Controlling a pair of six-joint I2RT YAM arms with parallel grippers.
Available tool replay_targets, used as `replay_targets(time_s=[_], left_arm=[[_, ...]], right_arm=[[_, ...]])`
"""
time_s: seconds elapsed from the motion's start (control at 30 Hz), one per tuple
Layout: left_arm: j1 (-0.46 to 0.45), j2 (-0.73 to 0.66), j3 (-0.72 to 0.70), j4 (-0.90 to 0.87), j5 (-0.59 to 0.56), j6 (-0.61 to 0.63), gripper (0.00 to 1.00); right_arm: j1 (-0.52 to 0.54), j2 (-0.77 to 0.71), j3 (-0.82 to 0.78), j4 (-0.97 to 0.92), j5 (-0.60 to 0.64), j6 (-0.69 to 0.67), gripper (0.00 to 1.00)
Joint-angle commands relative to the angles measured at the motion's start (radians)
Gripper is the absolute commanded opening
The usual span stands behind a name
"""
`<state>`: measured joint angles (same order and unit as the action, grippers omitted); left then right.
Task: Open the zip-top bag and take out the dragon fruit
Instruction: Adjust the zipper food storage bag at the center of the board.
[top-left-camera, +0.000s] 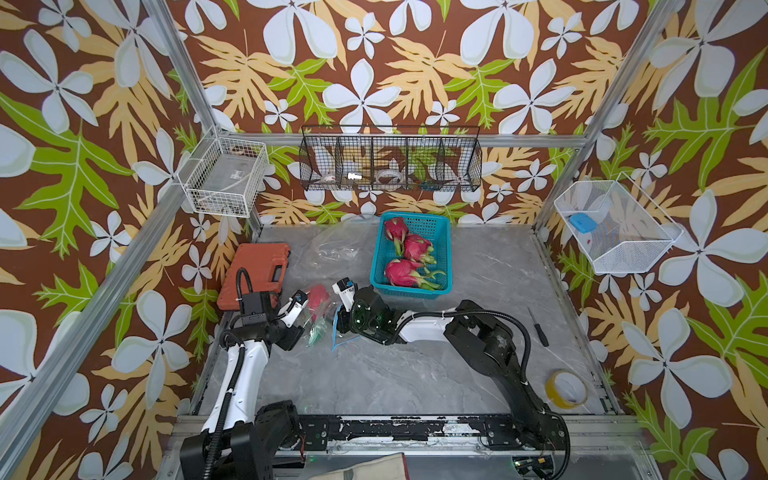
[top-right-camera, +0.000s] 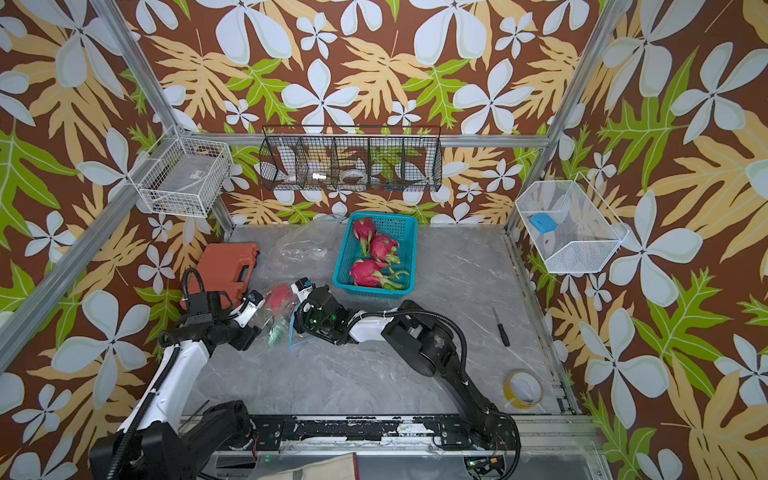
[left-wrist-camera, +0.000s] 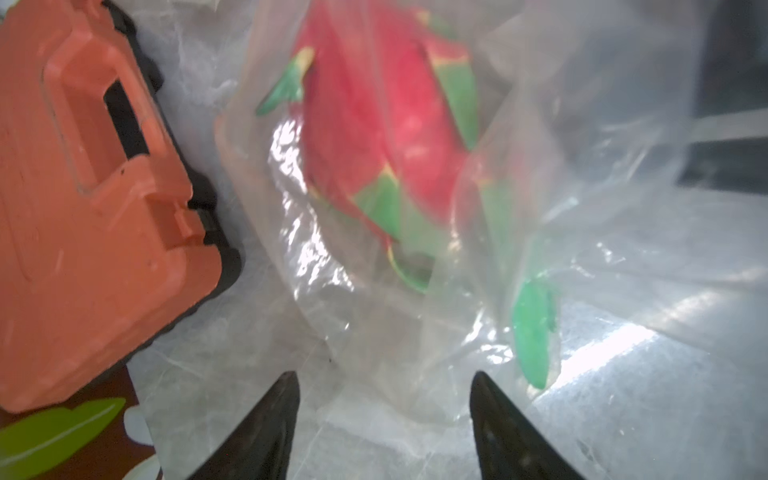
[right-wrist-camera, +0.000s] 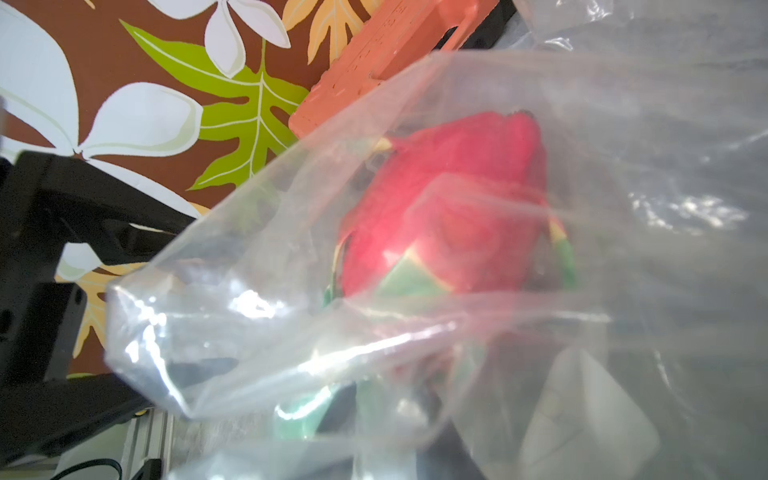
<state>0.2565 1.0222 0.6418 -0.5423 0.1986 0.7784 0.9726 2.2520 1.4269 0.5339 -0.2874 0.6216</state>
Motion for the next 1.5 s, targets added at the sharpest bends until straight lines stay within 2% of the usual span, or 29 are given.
replay_targets(time_s=[0.0,0.03,0.07,0.1,0.17,0.27,0.33,0.4,0.43,0.53,0.67,0.8,0.93,1.07,1.13,1.23,1.3,1.37,1.4,1.47], left_arm=[[0.019,0.025,-0.002,-0.021,0.029,-0.049,0.76],[0.020,0.052,0.000,-0.022,0.047,-0.057,0.82],[0.018,0.078,0.002,-0.016,0.053,-0.072,0.82],[0.019,0.115,0.012,-0.009,0.061,-0.084,0.80],[0.019,0.190,0.040,-0.008,0.093,-0.099,0.71],[0.018,0.290,0.096,-0.002,0.139,-0.127,0.48],[0.018,0.319,0.138,0.018,0.133,-0.140,0.23],[0.017,0.301,0.184,-0.001,0.158,-0.134,0.02],[0.013,0.274,0.211,-0.029,0.194,-0.120,0.00],[-0.043,0.192,0.267,-0.106,0.230,-0.042,0.00],[-0.141,0.138,0.299,-0.155,0.164,0.030,0.00],[-0.161,0.133,0.366,-0.167,0.100,0.086,0.00],[-0.173,0.147,0.508,-0.232,0.101,0.106,0.00],[-0.269,0.145,0.659,-0.308,0.121,0.053,0.00],[-0.319,0.131,0.647,-0.321,0.120,0.041,0.00],[-0.406,0.127,0.624,-0.328,0.038,0.064,0.00],[-0.389,0.131,0.631,-0.265,0.011,0.031,0.00],[-0.326,0.151,0.603,-0.257,-0.015,0.045,0.00],[-0.293,0.174,0.594,-0.299,-0.025,0.050,0.04],[-0.231,0.208,0.554,-0.395,-0.037,0.040,0.31]], right_arm=[[0.000,0.002,0.007,0.057,0.020,0.012,0.31],[-0.001,0.001,0.007,0.051,0.027,0.012,0.31],[-0.003,-0.002,0.001,0.049,0.032,0.013,0.31],[-0.006,-0.008,-0.012,0.052,0.036,0.013,0.31],[-0.013,-0.021,-0.043,0.058,0.043,0.016,0.31],[-0.021,-0.036,-0.082,0.053,0.054,0.008,0.30],[-0.025,-0.034,-0.096,0.038,0.063,0.001,0.30],[-0.030,-0.029,-0.113,0.035,0.066,0.000,0.30],[-0.033,-0.027,-0.123,0.035,0.072,0.000,0.30],[-0.040,-0.025,-0.148,0.044,0.086,0.007,0.31],[-0.041,-0.033,-0.177,0.055,0.100,0.012,0.31],[-0.041,-0.057,-0.240,0.073,0.115,0.026,0.31],[-0.041,-0.082,-0.309,0.085,0.132,0.028,0.33],[-0.040,-0.101,-0.340,0.114,0.132,0.027,0.36],[-0.040,-0.105,-0.340,0.136,0.126,0.027,0.38],[-0.039,-0.116,-0.330,0.139,0.113,0.026,0.42],[-0.037,-0.140,-0.355,0.155,0.124,0.019,0.45],[-0.037,-0.152,-0.367,0.152,0.126,0.018,0.46],[-0.036,-0.154,-0.366,0.144,0.126,0.017,0.46],[-0.035,-0.155,-0.368,0.144,0.122,0.017,0.46]])
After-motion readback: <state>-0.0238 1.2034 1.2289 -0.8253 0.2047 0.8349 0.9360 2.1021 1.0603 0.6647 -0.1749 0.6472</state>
